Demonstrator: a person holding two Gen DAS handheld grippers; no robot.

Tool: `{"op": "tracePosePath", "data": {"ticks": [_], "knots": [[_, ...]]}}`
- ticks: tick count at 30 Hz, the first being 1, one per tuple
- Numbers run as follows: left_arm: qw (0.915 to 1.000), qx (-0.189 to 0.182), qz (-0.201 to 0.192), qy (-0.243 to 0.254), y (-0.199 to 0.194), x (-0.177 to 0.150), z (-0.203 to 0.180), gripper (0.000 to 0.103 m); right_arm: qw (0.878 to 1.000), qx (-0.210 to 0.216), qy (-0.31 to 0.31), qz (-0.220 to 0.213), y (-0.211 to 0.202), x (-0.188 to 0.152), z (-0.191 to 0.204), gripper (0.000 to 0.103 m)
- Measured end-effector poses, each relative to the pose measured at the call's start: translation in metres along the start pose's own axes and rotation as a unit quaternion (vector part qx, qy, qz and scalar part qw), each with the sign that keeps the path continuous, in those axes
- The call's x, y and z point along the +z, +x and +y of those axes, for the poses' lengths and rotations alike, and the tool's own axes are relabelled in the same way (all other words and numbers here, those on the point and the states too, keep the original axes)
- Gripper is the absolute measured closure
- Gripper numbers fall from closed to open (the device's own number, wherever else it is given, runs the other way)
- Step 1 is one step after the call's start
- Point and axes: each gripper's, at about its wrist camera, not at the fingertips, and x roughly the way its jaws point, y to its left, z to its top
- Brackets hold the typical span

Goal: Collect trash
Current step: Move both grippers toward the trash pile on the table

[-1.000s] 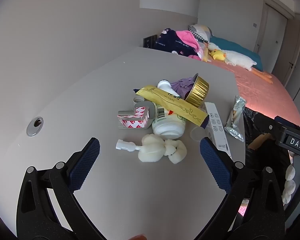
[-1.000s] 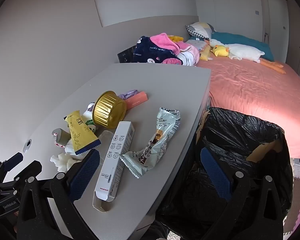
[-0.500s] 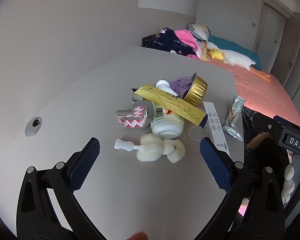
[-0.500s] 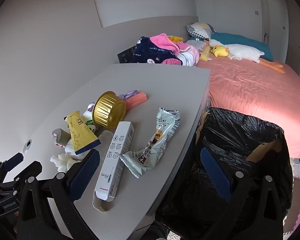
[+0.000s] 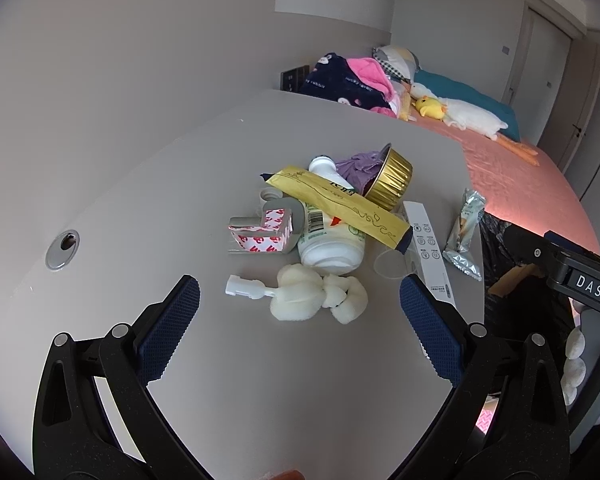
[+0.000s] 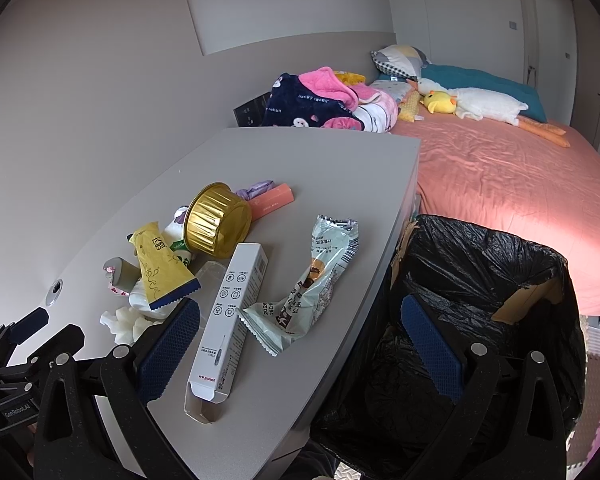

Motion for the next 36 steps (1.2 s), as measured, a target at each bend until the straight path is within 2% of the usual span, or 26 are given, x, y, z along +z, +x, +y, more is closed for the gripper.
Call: {"op": "tracePosePath", "data": {"ticks": [36], "knots": [[1.0000,-0.003,0.001,0.007,-0.0020,-0.0003,-0.0021,0.006,1.000,0.000,0.001,0.000,-0.0006,0.0001,-0.0022,0.003]]}}
